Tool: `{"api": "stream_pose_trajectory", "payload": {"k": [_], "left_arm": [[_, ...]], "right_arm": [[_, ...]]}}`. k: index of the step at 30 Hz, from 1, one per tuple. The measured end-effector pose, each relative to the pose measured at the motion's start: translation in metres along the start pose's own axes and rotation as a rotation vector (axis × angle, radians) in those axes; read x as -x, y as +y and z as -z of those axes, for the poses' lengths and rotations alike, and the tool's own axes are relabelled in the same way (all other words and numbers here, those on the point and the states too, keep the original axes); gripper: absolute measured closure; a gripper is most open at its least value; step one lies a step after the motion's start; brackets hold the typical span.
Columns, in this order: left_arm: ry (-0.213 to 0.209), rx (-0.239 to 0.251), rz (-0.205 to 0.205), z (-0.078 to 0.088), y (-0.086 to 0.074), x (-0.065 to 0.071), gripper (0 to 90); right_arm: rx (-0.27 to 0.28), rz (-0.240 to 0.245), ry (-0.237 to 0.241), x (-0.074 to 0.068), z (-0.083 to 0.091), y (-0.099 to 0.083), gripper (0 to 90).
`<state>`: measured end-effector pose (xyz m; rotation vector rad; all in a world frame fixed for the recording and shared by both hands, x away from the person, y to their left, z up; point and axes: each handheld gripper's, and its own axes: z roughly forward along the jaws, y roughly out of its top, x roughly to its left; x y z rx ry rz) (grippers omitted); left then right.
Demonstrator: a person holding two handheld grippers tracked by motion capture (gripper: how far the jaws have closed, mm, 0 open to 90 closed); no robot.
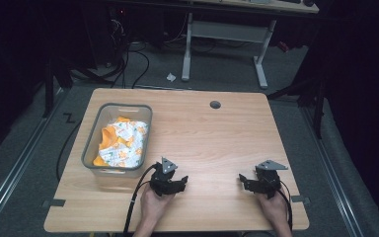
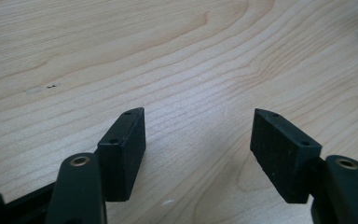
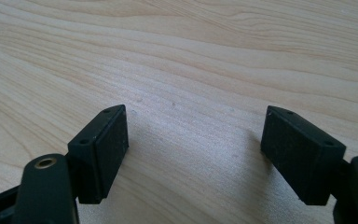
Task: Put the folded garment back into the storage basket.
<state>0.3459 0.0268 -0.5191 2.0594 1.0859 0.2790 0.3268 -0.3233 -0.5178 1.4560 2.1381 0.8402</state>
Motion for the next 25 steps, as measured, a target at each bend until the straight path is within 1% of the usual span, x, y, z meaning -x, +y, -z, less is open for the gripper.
{"api": "stream_pose_trajectory", "payload": {"k": [3,4,8,10,12,13,25], "left_arm": [[0.013,-0.004,-0.012,-0.0017,-0.0007,0.0014,36.1],[0.025,-0.001,-0.029,-0.0028,-0.0017,0.0029,36.1],[0.034,0.013,-0.038,-0.0035,-0.0034,0.004,36.1],[0.05,0.011,-0.044,-0.004,-0.0033,0.005,36.1],[0.068,0.005,-0.061,-0.0048,-0.003,0.0073,35.8],[0.079,-0.004,-0.083,-0.0059,-0.0026,0.0101,34.2],[0.082,-0.002,-0.074,-0.0064,-0.0024,0.0101,32.8]], "right_arm": [[0.0,0.0,0.0,0.0,0.0,0.0,23.5],[0.0,0.0,0.0,0.0,0.0,0.0,23.4],[0.0,0.0,0.0,0.0,0.0,0.0,23.5],[0.0,0.0,0.0,0.0,0.0,0.0,23.4],[0.0,0.0,0.0,0.0,0.0,0.0,23.5],[0.0,-0.001,0.0,-0.0001,0.0,0.0,23.5],[0.0,0.001,0.002,0.0,0.0001,-0.0001,23.5]]}}
